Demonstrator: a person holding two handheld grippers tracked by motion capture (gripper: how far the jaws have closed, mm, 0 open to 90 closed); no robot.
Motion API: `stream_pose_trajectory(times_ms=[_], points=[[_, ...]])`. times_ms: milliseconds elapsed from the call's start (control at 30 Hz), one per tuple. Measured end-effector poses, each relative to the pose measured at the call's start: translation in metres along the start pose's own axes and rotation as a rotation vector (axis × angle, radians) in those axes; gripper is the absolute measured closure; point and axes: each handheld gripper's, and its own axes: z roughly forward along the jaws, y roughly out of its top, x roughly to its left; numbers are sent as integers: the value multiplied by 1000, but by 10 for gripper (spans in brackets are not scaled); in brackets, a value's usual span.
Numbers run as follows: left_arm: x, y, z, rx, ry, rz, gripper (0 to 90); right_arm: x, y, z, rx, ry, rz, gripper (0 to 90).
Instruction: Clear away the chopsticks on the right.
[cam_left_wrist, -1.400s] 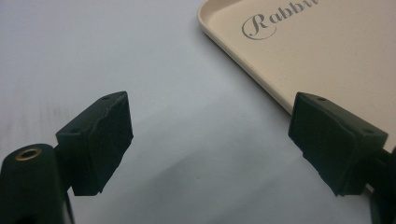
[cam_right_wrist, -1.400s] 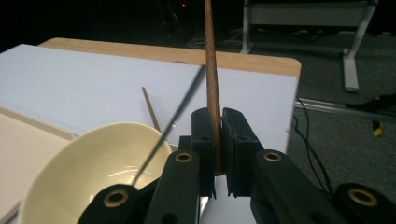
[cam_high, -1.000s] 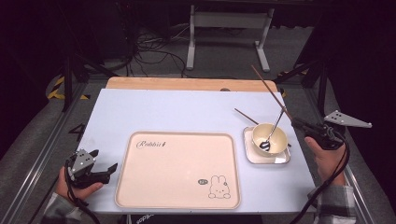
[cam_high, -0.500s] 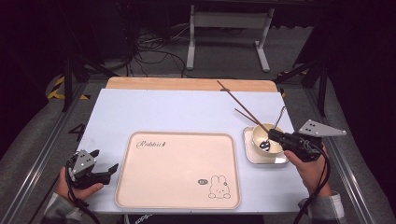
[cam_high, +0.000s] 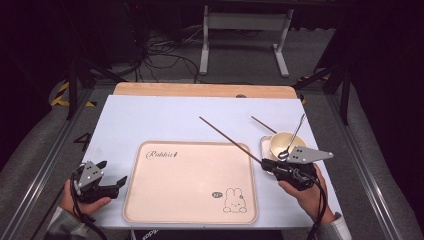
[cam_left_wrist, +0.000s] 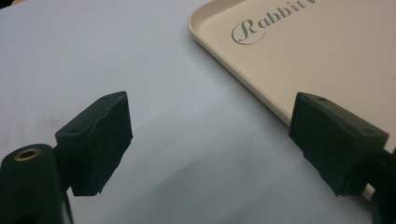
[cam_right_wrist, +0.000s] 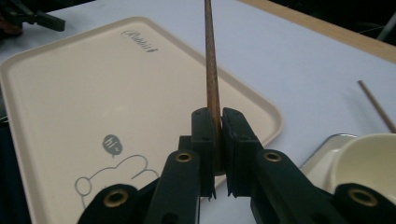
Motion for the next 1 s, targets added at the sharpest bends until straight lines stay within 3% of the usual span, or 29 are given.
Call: stream_pose_trajectory(times_ms=[500, 1000], points=[[1, -2, -1, 4, -6, -1, 143, 21, -18, 48, 143, 69, -46, 843], [1, 0, 1, 9, -5, 12, 143, 27, -31, 68, 219, 82, -50, 842]])
